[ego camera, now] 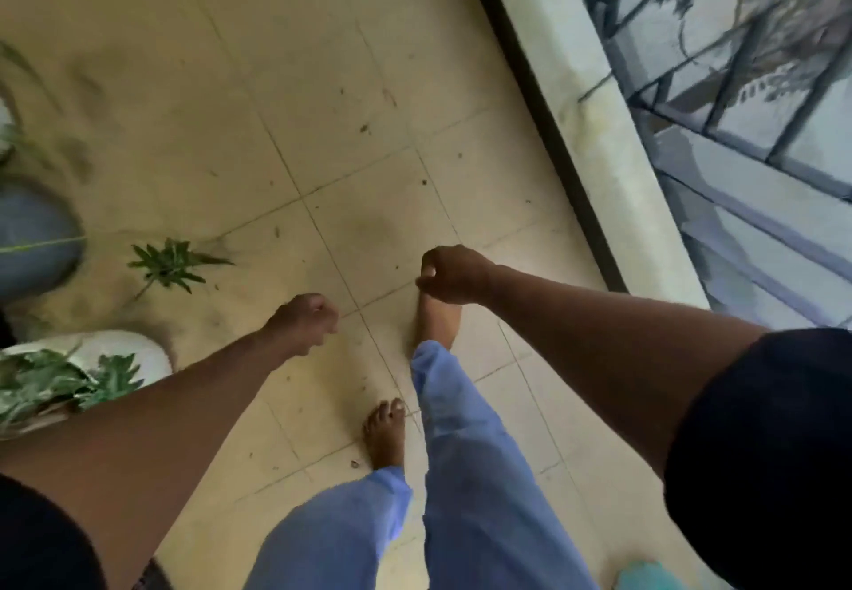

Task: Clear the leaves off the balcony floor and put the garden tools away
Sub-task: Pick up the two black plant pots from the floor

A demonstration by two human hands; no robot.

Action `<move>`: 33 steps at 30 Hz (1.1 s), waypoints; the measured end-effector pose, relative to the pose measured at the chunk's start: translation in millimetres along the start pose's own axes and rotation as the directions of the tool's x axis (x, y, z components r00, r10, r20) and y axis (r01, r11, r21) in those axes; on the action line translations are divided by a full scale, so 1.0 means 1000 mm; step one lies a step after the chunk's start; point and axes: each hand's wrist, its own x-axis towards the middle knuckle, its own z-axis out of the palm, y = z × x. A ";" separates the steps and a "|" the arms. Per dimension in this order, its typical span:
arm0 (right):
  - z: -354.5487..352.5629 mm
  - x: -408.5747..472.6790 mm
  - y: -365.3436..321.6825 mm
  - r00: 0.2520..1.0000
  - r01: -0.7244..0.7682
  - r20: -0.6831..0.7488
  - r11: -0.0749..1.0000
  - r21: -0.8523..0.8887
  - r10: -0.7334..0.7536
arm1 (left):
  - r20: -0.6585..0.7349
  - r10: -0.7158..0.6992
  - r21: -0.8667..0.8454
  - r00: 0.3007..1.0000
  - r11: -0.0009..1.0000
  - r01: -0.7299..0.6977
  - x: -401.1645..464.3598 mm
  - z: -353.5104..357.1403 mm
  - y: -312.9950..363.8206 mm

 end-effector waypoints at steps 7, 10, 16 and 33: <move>-0.097 0.061 -0.020 0.999 -0.024 0.040 0.995 -0.092 0.028 | -0.001 -0.005 -0.306 1.000 0.952 0.004 0.027 -0.059 0.084; -0.131 0.097 -0.032 0.997 -0.030 0.064 0.988 -0.151 0.040 | -0.018 0.060 -0.347 0.998 0.936 -0.063 0.050 -0.081 0.122; -0.197 0.166 -0.077 0.994 -0.010 0.107 0.982 -0.188 0.031 | -0.039 0.054 -0.265 0.998 0.962 -0.062 0.118 -0.138 0.145; -0.400 0.351 -0.143 0.998 -0.064 0.000 0.994 -0.087 0.064 | 0.024 0.008 -0.187 1.000 0.982 -0.004 0.212 -0.346 0.293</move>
